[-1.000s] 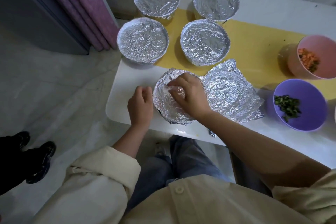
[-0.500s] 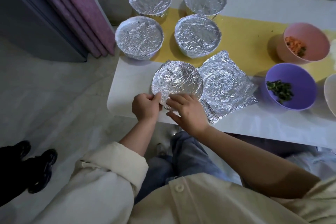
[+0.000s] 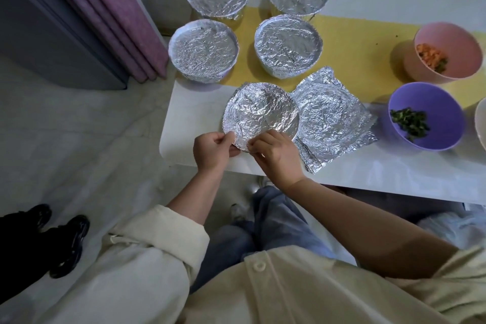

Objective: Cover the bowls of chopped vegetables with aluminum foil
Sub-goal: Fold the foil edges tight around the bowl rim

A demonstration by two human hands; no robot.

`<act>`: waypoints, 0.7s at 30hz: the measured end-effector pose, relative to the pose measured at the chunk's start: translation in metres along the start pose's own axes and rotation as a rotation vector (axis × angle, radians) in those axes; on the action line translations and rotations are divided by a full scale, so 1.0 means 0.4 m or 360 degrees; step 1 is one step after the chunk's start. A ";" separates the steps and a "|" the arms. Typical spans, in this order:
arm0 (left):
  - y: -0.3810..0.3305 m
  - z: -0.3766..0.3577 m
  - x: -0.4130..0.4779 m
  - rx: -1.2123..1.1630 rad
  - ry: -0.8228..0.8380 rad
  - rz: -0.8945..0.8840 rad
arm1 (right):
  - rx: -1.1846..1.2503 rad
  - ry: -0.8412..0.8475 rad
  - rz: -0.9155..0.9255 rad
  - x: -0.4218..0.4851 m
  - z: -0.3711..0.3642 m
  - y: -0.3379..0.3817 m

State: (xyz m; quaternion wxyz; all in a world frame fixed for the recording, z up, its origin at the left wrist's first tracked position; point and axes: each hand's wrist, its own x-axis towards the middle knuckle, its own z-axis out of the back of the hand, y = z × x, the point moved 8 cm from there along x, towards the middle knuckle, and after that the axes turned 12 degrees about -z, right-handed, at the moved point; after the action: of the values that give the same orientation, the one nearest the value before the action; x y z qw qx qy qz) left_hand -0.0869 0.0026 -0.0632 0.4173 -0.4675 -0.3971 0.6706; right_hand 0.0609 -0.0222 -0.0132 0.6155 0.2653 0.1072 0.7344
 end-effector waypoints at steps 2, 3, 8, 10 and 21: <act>0.003 0.003 -0.002 -0.0114 0.0024 -0.0020 | -0.0027 0.0027 -0.0004 0.000 -0.007 0.002; 0.006 0.004 -0.003 -0.0168 0.0043 -0.0022 | -0.0033 0.0047 -0.0016 0.002 -0.010 0.001; 0.008 0.039 -0.003 -0.0092 -0.0130 -0.0082 | 0.0085 0.0237 0.0072 0.012 -0.003 0.000; -0.035 0.066 -0.007 0.0288 -0.0407 -0.0285 | 0.0163 0.0145 0.0015 0.031 0.039 -0.012; -0.086 -0.118 0.001 0.0860 -0.0251 -0.0617 | 0.0586 0.0094 -0.1007 0.124 0.060 -0.241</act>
State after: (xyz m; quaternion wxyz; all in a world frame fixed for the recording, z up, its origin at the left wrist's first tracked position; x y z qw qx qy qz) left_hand -0.0353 0.0215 -0.0431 0.6137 -0.2026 -0.3176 0.6938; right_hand 0.1501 0.0426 -0.0271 0.7507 0.3039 0.3322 0.4834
